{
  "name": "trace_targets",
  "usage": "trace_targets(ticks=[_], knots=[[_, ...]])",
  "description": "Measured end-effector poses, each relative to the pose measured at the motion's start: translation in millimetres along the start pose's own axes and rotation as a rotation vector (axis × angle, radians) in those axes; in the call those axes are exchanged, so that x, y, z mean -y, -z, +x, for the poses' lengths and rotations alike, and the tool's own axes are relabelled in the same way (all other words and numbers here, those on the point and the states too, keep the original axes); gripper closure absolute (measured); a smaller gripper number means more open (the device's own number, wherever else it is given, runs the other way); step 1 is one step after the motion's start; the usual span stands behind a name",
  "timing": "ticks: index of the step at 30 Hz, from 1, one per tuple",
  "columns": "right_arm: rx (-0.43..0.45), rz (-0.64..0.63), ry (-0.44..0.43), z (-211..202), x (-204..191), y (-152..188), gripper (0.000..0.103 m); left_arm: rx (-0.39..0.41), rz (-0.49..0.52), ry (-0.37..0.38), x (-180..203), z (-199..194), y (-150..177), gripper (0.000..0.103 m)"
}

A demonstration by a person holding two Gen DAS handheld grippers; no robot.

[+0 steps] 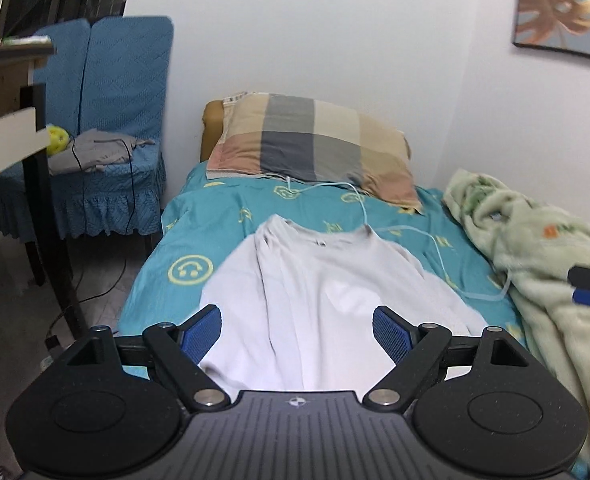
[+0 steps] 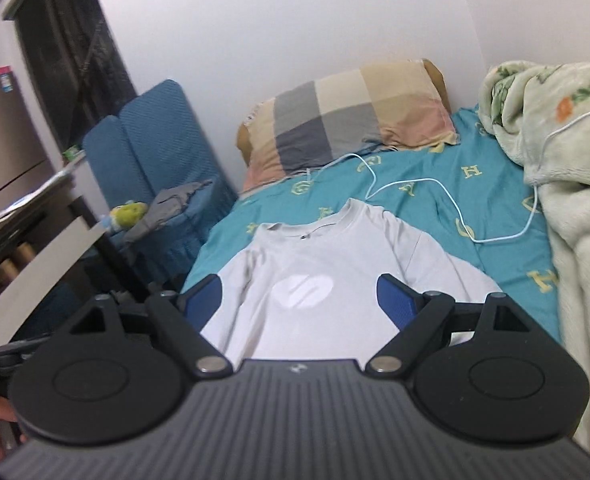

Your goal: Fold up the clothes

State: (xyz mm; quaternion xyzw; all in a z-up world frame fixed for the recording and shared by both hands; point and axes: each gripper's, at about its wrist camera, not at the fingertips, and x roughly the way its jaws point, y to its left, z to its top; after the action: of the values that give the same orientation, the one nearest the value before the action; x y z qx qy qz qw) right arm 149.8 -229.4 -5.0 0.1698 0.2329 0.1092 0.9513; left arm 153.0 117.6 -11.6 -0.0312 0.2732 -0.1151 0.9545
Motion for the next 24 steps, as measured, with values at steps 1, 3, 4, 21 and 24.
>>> trace_targets(ticks=[1,3,4,21,24], knots=[[0.009,-0.013,0.001,-11.4,-3.1,5.6,0.017,0.002,0.014,-0.003,6.2,-10.1,7.2,0.018],[0.022,-0.041,0.005,-30.1,-7.0,16.6,0.017,0.015,0.028,-0.007,15.3,-24.2,16.7,0.018],[0.031,-0.049,0.006,-36.8,-7.0,22.2,0.017,0.022,0.027,-0.008,18.9,-29.8,20.2,0.018],[0.061,-0.065,0.003,-55.6,-2.7,55.0,0.017,-0.015,0.082,-0.079,46.8,-30.9,52.4,0.018],[0.053,-0.062,0.006,-54.0,-2.4,55.1,0.017,-0.024,0.117,-0.092,52.0,-23.4,52.8,0.018]])
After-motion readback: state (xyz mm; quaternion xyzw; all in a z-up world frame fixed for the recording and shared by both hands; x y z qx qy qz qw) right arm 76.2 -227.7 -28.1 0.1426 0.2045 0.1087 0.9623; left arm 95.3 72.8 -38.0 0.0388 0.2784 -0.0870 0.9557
